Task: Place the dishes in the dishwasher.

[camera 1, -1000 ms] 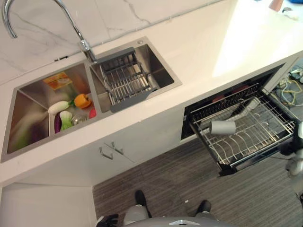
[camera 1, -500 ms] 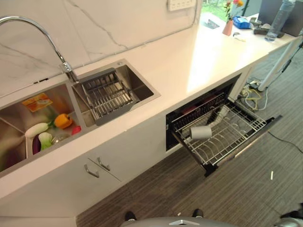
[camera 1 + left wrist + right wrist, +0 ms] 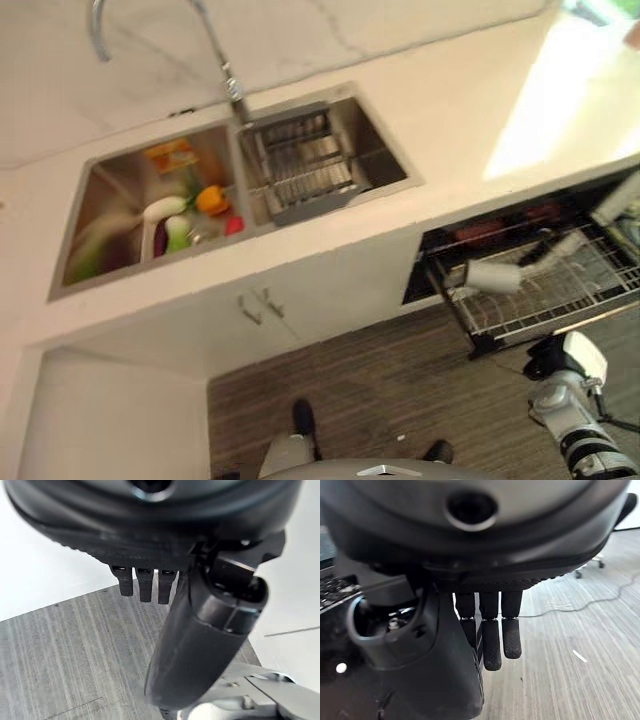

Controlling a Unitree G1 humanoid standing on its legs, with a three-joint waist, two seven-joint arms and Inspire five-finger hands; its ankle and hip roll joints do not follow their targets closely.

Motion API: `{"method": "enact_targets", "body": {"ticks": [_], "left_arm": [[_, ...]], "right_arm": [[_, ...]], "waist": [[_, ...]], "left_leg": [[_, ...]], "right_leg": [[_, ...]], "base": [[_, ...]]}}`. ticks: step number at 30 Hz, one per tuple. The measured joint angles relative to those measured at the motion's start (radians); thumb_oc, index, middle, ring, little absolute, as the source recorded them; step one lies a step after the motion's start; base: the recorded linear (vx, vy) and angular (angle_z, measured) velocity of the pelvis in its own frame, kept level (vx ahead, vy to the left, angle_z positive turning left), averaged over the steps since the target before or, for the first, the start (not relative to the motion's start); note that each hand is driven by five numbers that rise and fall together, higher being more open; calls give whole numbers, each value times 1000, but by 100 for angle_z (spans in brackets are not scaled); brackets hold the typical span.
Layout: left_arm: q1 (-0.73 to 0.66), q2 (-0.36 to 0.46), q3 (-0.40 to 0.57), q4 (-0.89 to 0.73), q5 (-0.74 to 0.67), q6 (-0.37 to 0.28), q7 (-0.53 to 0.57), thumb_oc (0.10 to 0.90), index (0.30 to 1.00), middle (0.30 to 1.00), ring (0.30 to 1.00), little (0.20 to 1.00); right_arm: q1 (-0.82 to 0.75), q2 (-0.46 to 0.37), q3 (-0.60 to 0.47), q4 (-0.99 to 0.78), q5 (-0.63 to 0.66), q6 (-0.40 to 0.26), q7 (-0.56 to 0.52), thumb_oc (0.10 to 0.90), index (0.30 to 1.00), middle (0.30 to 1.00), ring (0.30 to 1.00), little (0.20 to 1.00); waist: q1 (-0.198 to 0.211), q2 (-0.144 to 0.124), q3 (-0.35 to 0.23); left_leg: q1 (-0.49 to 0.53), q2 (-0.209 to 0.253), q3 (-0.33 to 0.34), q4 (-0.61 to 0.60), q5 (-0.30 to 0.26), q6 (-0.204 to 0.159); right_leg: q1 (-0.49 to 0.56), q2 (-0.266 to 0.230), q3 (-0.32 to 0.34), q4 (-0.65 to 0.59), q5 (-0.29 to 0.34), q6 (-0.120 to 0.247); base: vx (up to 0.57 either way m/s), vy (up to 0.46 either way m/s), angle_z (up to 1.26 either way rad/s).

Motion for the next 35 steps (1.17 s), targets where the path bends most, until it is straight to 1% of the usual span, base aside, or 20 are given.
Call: {"method": "enact_targets", "body": {"ticks": [2, 4, 10, 12, 15, 16, 17, 18, 20, 24, 25, 26, 27, 28, 29, 30, 31, 33, 34, 35], "left_arm": [[0, 0, -2, 5, 0, 0, 2, 800, 900, 900, 900, 900], [-21, 0, -3, 6, -1, 2, 5, 800, 900, 900, 900, 900], [-52, 11, -3, 12, -1, -8, 14, 800, 900, 900, 900, 900], [-89, 21, -4, 10, -1, -14, 22, 800, 900, 900, 900, 900], [-112, 31, -4, -6, -3, -16, 26, 800, 900, 900, 900, 900], [-134, 37, -4, -13, -6, -15, 29, 800, 900, 900, 900, 900], [-158, 41, -3, -23, -14, -16, 30, 800, 900, 900, 900, 900], [-172, 42, -3, -24, -18, -17, 30, 800, 900, 900, 900, 900], [-207, 44, 10, -27, -34, -15, 27, 800, 900, 900, 900, 900], [-222, 33, 54, -37, -70, -9, 24, 800, 900, 900, 900, 900], [-217, 33, 76, -34, -94, -2, 15, 800, 900, 900, 900, 900], [-210, 38, 79, -32, -113, 2, 9, 800, 900, 900, 900, 900], [-207, 43, 78, -23, -127, 2, 4, 800, 900, 900, 900, 900], [-202, 55, 87, 10, -153, 0, -2, 800, 900, 900, 900, 900], [-205, 54, 72, 14, -162, 0, -7, 800, 900, 900, 900, 900], [-209, 58, 72, 24, -172, 0, -12, 800, 900, 900, 900, 900], [-204, 60, 72, 51, -190, -1, -22, 800, 900, 900, 900, 900], [-214, 58, 65, 67, -197, 0, -27, 800, 900, 900, 900, 900], [-208, 68, 66, 96, -200, 0, -41, 800, 900, 900, 900, 900], [-202, 67, 66, 106, -200, 1, -44, 800, 900, 900, 900, 900]], "right_arm": [[-37, -19, -5, 5, 0, 7, 4, 400, 300, 300, 300, 300], [-95, -72, 18, 12, -2, 22, 1, 400, 300, 300, 300, 300], [-268, -83, 58, -20, -4, 4, 1, 400, 300, 300, 300, 300], [-340, -77, 89, -31, 10, 19, 3, 400, 300, 300, 300, 300], [-337, -65, 98, -34, -3, 19, -18, 400, 300, 300, 300, 300], [-337, -58, 104, -34, -2, 19, -25, 450, 375, 375, 375, 375], [-335, -55, 118, -36, -3, 16, -25, 584, 575, 575, 575, 575], [-335, -48, 128, -40, -5, 9, -25, 800, 900, 900, 900, 900], [-325, -5, 142, -47, -13, -12, -24, 800, 900, 900, 900, 900], [-204, 105, 184, -142, -26, -87, 6, 800, 900, 900, 900, 900], [-115, 192, 174, -159, -29, -127, 32, 800, 900, 900, 900, 900], [-57, 230, 178, -164, -28, -140, 53, 800, 900, 900, 900, 900], [-4, 264, 178, -153, -21, -156, 77, 800, 900, 900, 900, 900], [61, 326, 183, -92, 0, -167, 118, 800, 900, 900, 900, 900], [89, 345, 194, -57, 21, -145, 141, 800, 900, 900, 900, 900], [115, 367, 182, -2, 42, -143, 158, 800, 900, 900, 900, 900], [103, 394, 112, 94, 110, -120, 194, 800, 900, 900, 900, 900], [109, 400, 53, 180, 169, -135, 196, 800, 900, 900, 900, 900], [123, 423, -3, 233, 220, -142, 200, 800, 900, 900, 900, 900], [122, 427, -3, 257, 236, -137, 203, 800, 900, 900, 900, 900]], "waist": [[19, -3, 19], [45, 6, 44], [86, -10, 86], [107, -30, 115], [100, -57, 145], [100, -70, 157], [96, -83, 167], [94, -89, 170], [86, -107, 179], [45, -123, 178], [14, -127, 176], [-4, -129, 174], [-20, -121, 168], [-46, -117, 121], [-69, -124, 112], [-88, -124, 110], [-124, -142, 87], [-158, -148, 67], [-173, -166, 34], [-170, -175, 17]], "left_leg": [[-29, -11, -30, -2, 1, 1], [-60, -30, -77, 3, 14, 11], [-133, -50, -119, 5, 30, 28], [-161, -53, -133, 11, 32, 29], [-173, -57, -142, 16, 33, 31], [-179, -61, -142, 21, 31, 32], [-179, -61, -142, 22, 27, 32], [-179, -61, -141, 24, 24, 32], [-165, -61, -133, 26, 12, 33], [-86, -68, -120, 25, -21, 56], [-17, -76, -120, 10, -34, 69], [20, -76, -126, 2, -40, 82], [41, -67, -137, 2, -45, 91], [42, -50, -156, 0, -52, 91], [52, -51, -160, -1, -57, 92], [60, -55, -160, -1, -64, 92], [66, -67, -164, -4, -72, 88], [81, -73, -176, -4, -81, 76], [110, -77, -183, -4, -86, 57], [118, -80, -184, -5, -88, 46]], "right_leg": [[-1, -7, -32, 0, -4, 8], [0, -14, -82, 3, 5, 11], [-39, -22, -127, 3, 11, 13], [-51, -21, -147, 4, 12, 12], [-53, -25, -151, 4, 12, 12], [-53, -26, -155, 4, 13, 11], [-53, -26, -156, 6, 13, 11], [-53, -27, -155, 8, 13, 10], [-50, -39, -140, 32, 12, 7], [-38, -101, -57, 176, 11, 1], [-38, -147, 43, 309, 12, 0], [-59, -168, 120, 401, 9, -2], [-89, -154, 225, 443, -72, 9], [-114, -79, 337, 377, -145, 31], [-132, -66, 346, 340, -150, 23], [-143, -47, 380, 288, -149, 26], [-148, -13, 440, 158, -135, 36], [-158, 11, 499, 111, -123, 45], [-131, 21, 502, 106, -123, 42], [-112, 21, 500, 88, -79, 11]], "base": [[-13, 65, 42], [-10, 55, 61], [-18, 44, 30], [3, 47, 25], [12, 45, 12], [50, 111, 11], [70, 130, 5], [103, 157, -3], [105, 118, -9], [141, 103, -6], [139, 36, 10], [87, 1, 12], [167, -128, 22], [159, -150, 24], [155, -147, 19], [147, -143, 10], [136, -140, 10], [173, -188, 25], [111, -118, 29], [83, -70, 28]]}}
